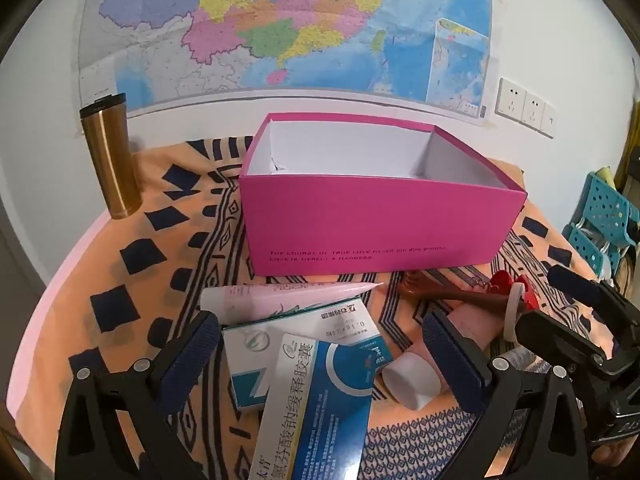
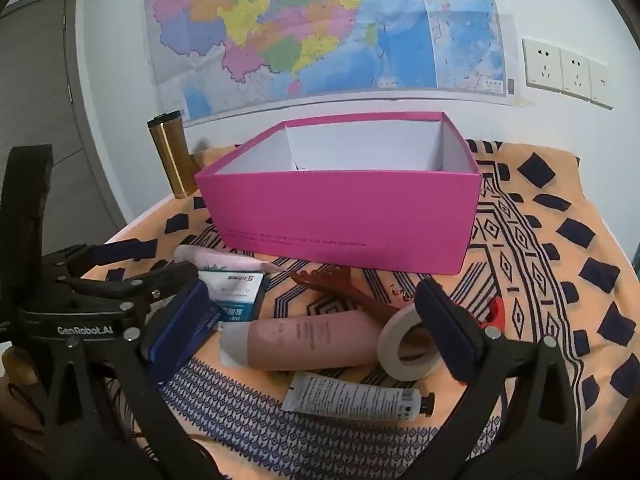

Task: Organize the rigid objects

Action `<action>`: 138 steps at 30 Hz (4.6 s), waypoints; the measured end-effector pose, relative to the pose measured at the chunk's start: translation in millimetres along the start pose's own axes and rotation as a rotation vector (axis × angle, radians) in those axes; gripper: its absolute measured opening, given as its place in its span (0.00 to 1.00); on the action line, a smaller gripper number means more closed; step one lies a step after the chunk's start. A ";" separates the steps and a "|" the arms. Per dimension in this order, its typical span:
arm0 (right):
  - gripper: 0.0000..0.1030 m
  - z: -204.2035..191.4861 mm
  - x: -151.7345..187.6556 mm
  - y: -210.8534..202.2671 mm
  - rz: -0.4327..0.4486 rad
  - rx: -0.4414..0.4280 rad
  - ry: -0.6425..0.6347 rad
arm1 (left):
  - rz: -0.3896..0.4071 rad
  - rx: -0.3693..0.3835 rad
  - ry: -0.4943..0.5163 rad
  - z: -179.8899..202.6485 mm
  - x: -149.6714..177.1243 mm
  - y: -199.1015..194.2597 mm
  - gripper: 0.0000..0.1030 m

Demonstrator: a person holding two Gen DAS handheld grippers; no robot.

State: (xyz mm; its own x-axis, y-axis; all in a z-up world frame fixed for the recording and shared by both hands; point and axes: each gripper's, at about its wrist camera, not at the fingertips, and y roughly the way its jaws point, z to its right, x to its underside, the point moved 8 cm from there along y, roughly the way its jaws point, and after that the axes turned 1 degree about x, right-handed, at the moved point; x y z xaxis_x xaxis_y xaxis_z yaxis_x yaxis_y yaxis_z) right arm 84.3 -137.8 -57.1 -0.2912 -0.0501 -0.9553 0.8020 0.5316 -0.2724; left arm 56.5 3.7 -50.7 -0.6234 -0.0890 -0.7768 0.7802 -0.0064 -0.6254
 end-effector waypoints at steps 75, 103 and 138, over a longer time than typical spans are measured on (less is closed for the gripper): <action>0.80 -35.4 -4.4 66.4 -0.163 -0.202 -0.038 | -0.079 0.018 -0.141 -92.3 9.1 28.3 0.92; 0.42 -37.2 -0.3 137.3 -0.308 -0.292 0.074 | -0.207 0.176 -0.101 -78.9 8.0 74.7 0.71; 0.42 -13.3 -79.2 32.7 -0.004 -0.250 0.005 | 0.068 0.224 0.072 -14.4 -89.9 -7.8 0.71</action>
State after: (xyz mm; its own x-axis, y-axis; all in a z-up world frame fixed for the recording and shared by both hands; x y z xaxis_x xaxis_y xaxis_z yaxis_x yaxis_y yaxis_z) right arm 126.7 -105.2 11.2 -0.2969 -0.0489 -0.9536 0.6474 0.7238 -0.2387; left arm 105.7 26.1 22.9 -0.5649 -0.0252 -0.8248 0.8072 -0.2245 -0.5459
